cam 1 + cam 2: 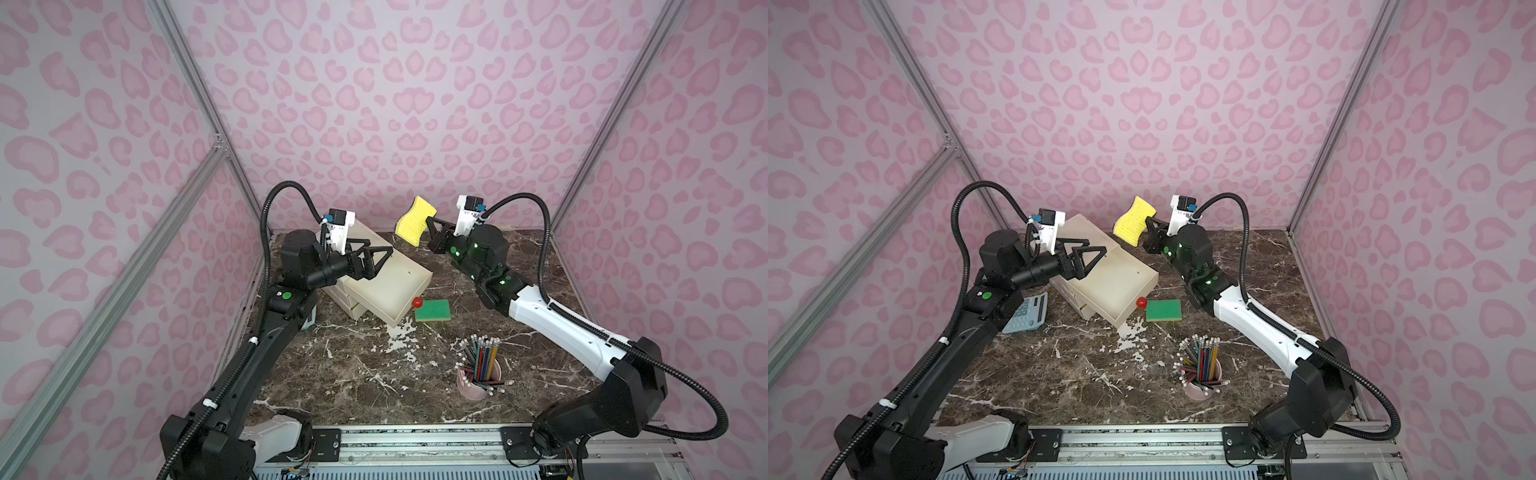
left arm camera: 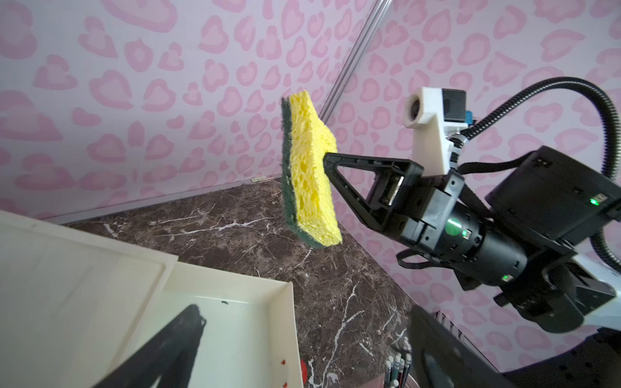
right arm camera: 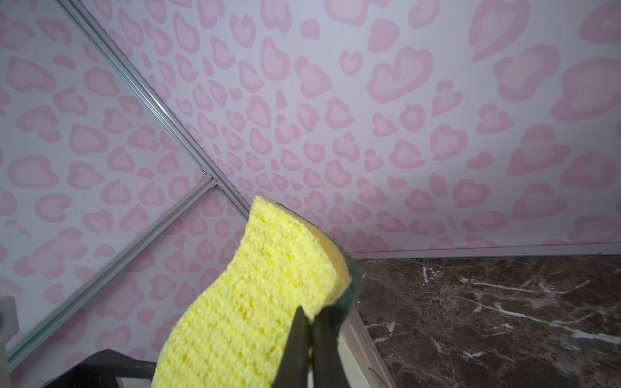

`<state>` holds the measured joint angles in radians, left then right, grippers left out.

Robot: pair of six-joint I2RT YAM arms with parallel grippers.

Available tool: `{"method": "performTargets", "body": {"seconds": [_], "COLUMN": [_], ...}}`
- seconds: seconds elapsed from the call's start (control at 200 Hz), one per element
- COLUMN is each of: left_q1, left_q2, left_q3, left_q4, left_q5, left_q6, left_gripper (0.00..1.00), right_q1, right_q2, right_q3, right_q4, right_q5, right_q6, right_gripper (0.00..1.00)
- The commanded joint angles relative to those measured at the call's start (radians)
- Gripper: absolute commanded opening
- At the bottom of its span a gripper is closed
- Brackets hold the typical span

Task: Take the sponge out of the drawer
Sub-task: Pick up the sponge from the drawer.

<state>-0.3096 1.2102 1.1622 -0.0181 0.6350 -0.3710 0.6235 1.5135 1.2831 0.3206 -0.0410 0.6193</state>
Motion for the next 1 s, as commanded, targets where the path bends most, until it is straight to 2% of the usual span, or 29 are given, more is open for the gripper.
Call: {"method": "performTargets", "body": {"seconds": [0.0, 0.29, 0.345, 0.435, 0.545, 0.675, 0.7, 0.77, 0.86, 0.91, 0.995], "left_q1": [-0.02, -0.042, -0.044, -0.046, -0.049, -0.05, -0.051, -0.051, -0.051, -0.051, -0.051], "left_q2": [0.022, 0.131, 0.151, 0.18, 0.203, 0.214, 0.214, 0.216, 0.225, 0.231, 0.236], "left_q3": [0.028, 0.119, 0.136, 0.16, 0.178, 0.189, 0.191, 0.2, 0.232, 0.251, 0.266], "left_q4": [0.078, 0.047, 0.047, 0.044, 0.038, 0.03, 0.029, 0.007, -0.048, -0.08, -0.114], "left_q5": [0.018, -0.047, -0.048, -0.044, -0.041, -0.034, -0.034, -0.031, 0.0, -0.006, -0.01], "left_q6": [-0.021, 0.0, 0.003, 0.004, 0.001, 0.005, 0.005, 0.016, 0.042, 0.054, 0.081], "left_gripper": [0.97, 1.0, 0.96, 0.83, 0.6, 0.47, 0.42, 0.4, 0.37, 0.05, 0.03], "right_q1": [0.001, 0.001, 0.002, 0.002, 0.001, -0.001, -0.002, -0.003, -0.006, -0.008, -0.01], "right_q2": [0.015, 0.035, 0.034, 0.033, 0.027, 0.02, 0.019, 0.021, 0.014, 0.006, -0.007], "right_q3": [-0.001, -0.027, -0.034, -0.038, -0.05, -0.062, -0.063, -0.061, -0.069, -0.074, -0.075], "right_q4": [0.087, 0.125, 0.127, 0.123, 0.126, 0.138, 0.14, 0.142, 0.147, 0.143, 0.123], "right_q5": [-0.08, -0.181, -0.189, -0.2, -0.197, -0.202, -0.206, -0.223, -0.242, -0.248, -0.252], "right_q6": [0.065, 0.14, 0.144, 0.145, 0.137, 0.13, 0.128, 0.12, 0.097, 0.08, 0.051], "right_gripper": [0.0, 0.0, 0.0, 0.0, 0.0, 0.0, 0.01, 0.05, 0.16, 0.23, 0.23]}}
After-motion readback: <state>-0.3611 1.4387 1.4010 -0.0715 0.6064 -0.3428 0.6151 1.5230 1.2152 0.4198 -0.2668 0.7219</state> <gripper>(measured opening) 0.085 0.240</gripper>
